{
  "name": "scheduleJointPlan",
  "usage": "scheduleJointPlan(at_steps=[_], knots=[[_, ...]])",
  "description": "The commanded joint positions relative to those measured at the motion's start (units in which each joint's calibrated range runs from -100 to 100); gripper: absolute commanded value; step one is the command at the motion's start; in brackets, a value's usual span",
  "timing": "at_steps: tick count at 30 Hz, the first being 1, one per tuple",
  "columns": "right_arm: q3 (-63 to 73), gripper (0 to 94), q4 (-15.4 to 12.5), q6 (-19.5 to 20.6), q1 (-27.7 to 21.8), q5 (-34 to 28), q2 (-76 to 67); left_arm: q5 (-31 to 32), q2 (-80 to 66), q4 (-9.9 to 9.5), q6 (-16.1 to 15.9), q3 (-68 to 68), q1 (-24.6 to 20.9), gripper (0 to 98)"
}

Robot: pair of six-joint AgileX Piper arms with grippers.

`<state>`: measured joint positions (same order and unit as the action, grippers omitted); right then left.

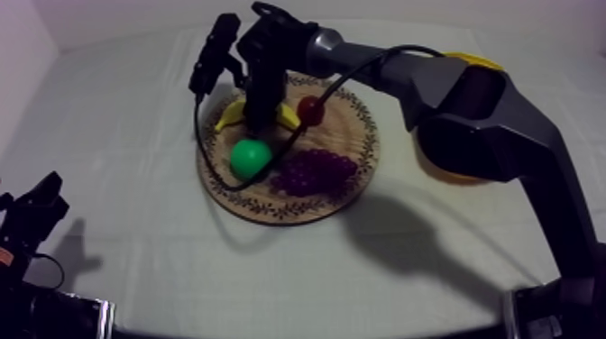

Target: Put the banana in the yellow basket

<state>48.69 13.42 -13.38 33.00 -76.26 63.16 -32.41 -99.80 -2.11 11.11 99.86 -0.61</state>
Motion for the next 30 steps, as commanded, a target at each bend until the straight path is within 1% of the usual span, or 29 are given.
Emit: scheduleJointPlan(at_steps=[1,9,17,25,30], knots=[[0.0,33.5,-0.1,-0.2,-0.1,0.2,0.3,0.0,0.0,-0.02,0.0,0.0,0.0,0.1],[-0.3,23.6,-0.8,-0.5,-0.4,1.3,0.9,0.0,0.0,-0.02,0.0,0.0,0.0,0.1],[-0.1,17.4,-1.2,0.1,-0.6,2.4,0.6,0.0,0.0,-0.02,0.0,0.0,0.0,0.1],[-0.7,15.8,-1.4,0.8,-0.6,2.6,-0.8,0.0,0.0,-0.02,0.0,0.0,0.0,0.1],[-2.9,16.2,-1.7,1.5,-0.6,2.8,-4.8,0.0,0.0,-0.02,0.0,0.0,0.0,0.1]])
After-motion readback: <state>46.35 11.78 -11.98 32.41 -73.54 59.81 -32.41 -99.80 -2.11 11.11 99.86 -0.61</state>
